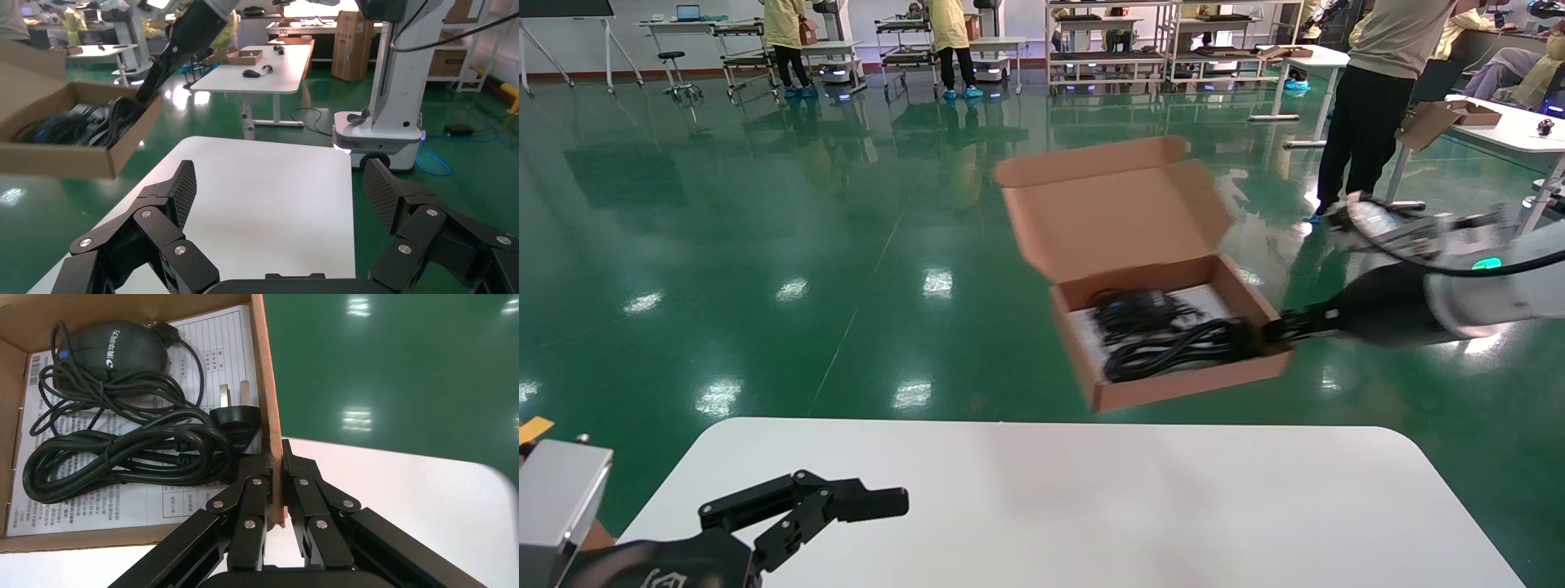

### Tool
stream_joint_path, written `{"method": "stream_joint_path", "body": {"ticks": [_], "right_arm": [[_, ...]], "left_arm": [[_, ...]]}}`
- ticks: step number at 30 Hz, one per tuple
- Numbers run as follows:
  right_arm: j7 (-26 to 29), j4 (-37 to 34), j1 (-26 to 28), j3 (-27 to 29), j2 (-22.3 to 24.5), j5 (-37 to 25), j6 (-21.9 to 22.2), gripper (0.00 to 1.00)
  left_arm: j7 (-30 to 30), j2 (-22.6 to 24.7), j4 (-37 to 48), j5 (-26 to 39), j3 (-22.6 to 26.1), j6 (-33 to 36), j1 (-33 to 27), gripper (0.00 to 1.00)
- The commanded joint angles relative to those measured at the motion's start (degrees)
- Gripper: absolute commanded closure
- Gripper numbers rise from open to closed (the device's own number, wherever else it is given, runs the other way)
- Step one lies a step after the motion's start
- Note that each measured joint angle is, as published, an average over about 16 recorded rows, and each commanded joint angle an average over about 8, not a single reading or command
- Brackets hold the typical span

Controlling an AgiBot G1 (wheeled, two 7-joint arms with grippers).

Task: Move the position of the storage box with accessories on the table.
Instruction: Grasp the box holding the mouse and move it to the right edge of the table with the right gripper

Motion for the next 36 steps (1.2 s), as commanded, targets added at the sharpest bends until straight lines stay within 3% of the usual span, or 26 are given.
{"method": "stream_joint_path", "body": {"ticks": [1, 20, 36], "right_arm": [[-0.67, -0.71, 1.03, -0.24, 0.97, -0.41, 0.26, 1.00], [-3.92, -3.43, -0.30, -1.41, 7.70, -2.14, 13.18, 1.00], [-6.30, -3.43, -8.09, -0.53, 12.72, -0.96, 12.44, 1.00]], "left_arm": [[0.00, 0.00, 0.00, 0.00, 0.00, 0.00, 0.00, 0.00], [0.00, 0.00, 0.00, 0.00, 0.00, 0.00, 0.00, 0.00], [0.00, 0.00, 0.00, 0.00, 0.00, 0.00, 0.00, 0.00]]}}
